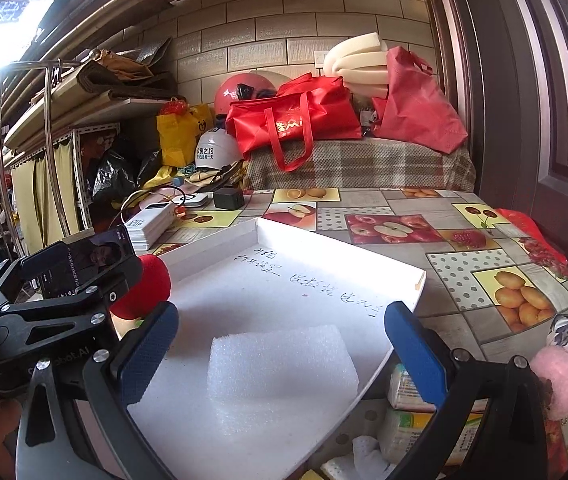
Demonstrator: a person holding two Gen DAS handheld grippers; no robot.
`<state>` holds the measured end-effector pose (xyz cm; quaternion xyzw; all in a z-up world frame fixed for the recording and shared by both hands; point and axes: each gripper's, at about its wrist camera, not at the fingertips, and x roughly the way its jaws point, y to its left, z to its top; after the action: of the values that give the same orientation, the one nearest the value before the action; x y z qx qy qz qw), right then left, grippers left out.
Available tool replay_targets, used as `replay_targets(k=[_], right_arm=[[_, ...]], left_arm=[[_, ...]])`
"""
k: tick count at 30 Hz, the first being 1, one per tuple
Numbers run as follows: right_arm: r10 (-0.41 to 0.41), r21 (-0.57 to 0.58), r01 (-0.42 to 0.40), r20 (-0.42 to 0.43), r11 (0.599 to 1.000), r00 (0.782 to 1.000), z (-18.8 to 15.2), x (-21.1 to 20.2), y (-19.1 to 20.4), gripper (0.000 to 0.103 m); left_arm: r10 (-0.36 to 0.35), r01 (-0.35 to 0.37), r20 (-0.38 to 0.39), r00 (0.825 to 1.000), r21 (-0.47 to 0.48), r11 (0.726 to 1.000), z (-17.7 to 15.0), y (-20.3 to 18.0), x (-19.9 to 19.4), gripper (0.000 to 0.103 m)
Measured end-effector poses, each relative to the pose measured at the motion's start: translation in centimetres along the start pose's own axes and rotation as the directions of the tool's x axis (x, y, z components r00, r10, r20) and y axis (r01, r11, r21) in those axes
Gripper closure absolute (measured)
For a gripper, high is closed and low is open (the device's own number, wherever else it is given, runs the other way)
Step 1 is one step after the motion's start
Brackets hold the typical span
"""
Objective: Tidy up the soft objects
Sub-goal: 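Carry the plush apple onto the yellow sponge in the box while the right tool drops the foam sheet in, then withdraw both tools from the box back to the table items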
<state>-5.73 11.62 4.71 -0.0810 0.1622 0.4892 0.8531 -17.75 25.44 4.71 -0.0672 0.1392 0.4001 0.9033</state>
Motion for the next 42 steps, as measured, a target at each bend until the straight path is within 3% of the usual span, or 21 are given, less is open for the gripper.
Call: replay_targets(k=[17,29,33,38,42], right_arm=[[0.023,0.001,-0.023,0.050,1.000,0.998,-0.3,-1.5,-0.1,0.000],[0.051,0.039,-0.052,0.029,0.998,0.998,-1.1,-3.4,-2.0,0.000],[0.044,0.024,-0.044,0.024,0.999,0.999,-1.5,-4.5,-2.9,0.000],[-0.033,0.054,0.031,0.035,0.998,0.999,-1.8,-6.5,-7.0,0.000],[-0.145,0.143,0.140,0.030,0.980,0.989,-1.9,-8.0,-12.5,0.000]], left_arm=[[0.033,-0.032,0.044,0.999,-0.015,0.999,0.1,0.1,-0.9,0.000],[-0.036,0.036,0.028,0.999,0.003,0.999,-0.2,-1.6,-2.4,0.000],[-0.101,0.101,0.017,0.995,0.016,0.995,-0.4,-2.4,-3.0,0.000],[-0.281,0.281,-0.010,0.960,0.091,0.955,-0.9,-5.2,-4.5,0.000],[-0.435,0.439,-0.060,0.899,0.159,0.885,-1.4,-8.2,-6.0,0.000]])
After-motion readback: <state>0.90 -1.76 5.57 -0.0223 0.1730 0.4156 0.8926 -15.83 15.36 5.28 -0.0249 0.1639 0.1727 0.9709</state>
